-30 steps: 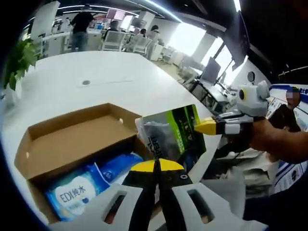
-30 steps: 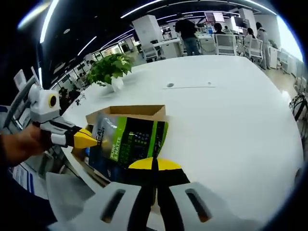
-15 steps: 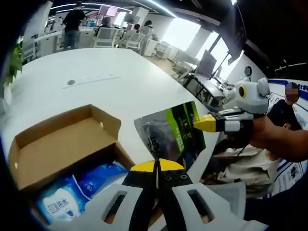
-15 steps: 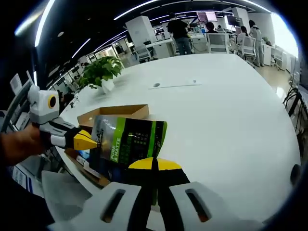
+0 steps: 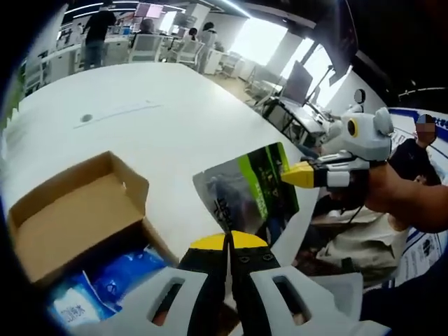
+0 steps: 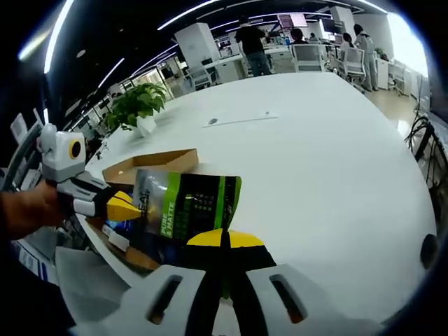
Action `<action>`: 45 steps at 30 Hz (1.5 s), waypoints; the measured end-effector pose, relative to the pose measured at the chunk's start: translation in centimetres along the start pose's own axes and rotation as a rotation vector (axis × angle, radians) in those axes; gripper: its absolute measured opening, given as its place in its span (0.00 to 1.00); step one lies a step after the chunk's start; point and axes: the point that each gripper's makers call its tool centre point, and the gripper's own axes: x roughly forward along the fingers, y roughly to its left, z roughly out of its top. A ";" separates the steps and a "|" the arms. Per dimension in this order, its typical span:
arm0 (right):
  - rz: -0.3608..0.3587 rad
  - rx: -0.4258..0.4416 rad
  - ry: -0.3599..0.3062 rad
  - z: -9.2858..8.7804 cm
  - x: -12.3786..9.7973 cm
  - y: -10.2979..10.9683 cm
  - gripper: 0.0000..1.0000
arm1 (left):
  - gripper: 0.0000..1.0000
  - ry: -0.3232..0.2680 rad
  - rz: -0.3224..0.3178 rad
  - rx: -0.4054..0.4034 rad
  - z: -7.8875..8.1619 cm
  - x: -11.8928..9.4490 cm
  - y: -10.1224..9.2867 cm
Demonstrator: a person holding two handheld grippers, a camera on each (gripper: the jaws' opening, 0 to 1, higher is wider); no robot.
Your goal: Operate the shoe box by opening the lid, removing the specified soft item, and placing it in the target area until the item is outside and the box remains undamaged.
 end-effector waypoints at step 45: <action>0.018 0.013 0.069 -1.0 7.1 -7.4 0.00 | 0.00 0.111 0.117 0.036 0.6 8.9 3.9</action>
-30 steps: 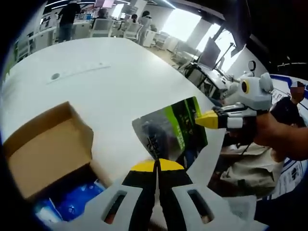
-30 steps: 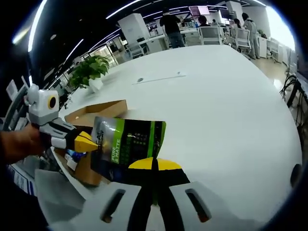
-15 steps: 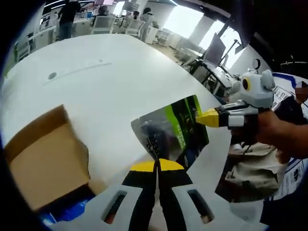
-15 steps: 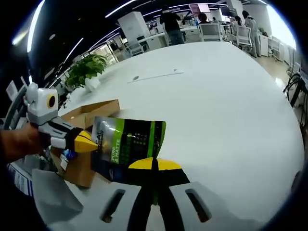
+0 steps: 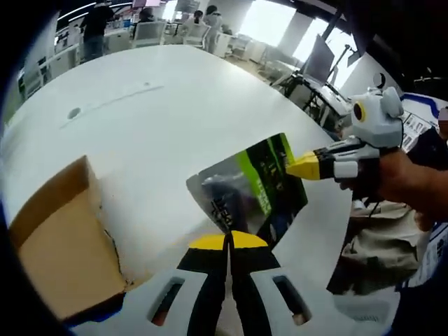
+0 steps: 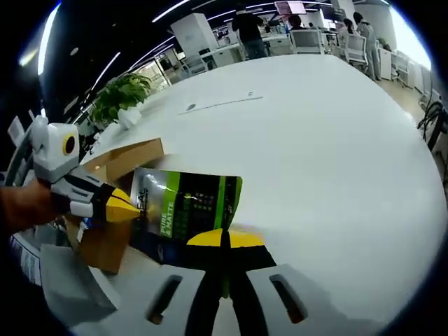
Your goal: Operate the shoe box by opening the lid, removing the specified soft item, and placing it in the target area until the item is outside and the box remains undamaged.
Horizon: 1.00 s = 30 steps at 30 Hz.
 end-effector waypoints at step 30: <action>0.007 -0.003 0.038 -1.2 3.0 -2.4 0.00 | 0.00 0.125 0.101 0.048 -1.2 3.7 1.2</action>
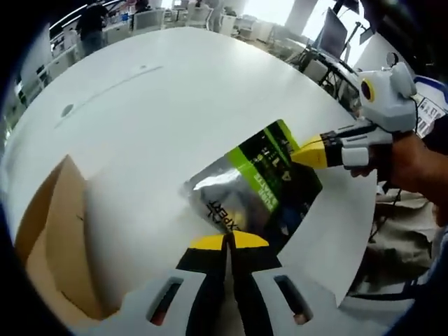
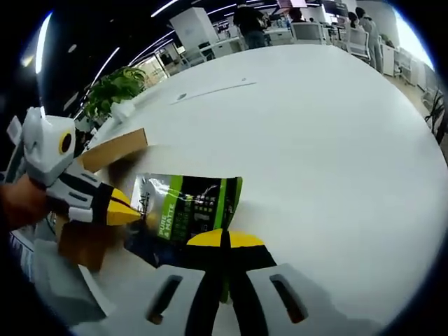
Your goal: Operate the shoe box by opening the lid, removing the specified soft item, and placing it in the target area until the item is outside and the box remains undamaged.
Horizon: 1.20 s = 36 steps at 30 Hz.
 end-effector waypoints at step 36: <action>-0.069 -0.024 -0.050 1.9 -3.1 -0.2 0.12 | 0.07 -0.087 -0.017 -0.009 1.2 -4.3 0.0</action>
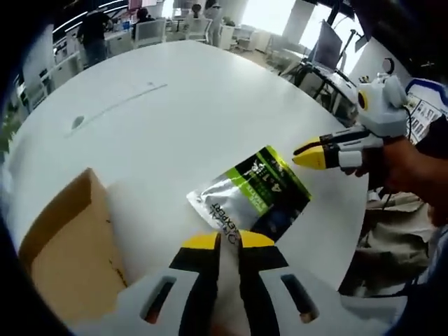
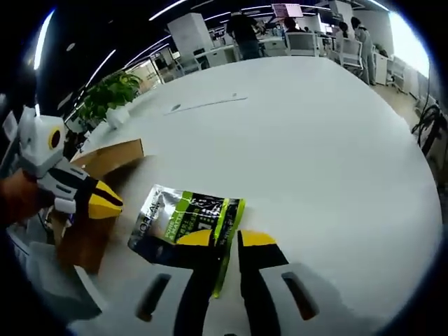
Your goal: Operate the shoe box by opening the lid, removing the specified soft item, and placing it in the target area until the item is outside and the box remains undamaged.
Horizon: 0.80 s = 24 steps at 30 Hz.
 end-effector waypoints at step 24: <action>-0.009 -0.077 -0.011 0.3 -3.7 6.1 0.13 | 0.11 -0.083 -0.015 -0.012 -1.8 -6.4 0.2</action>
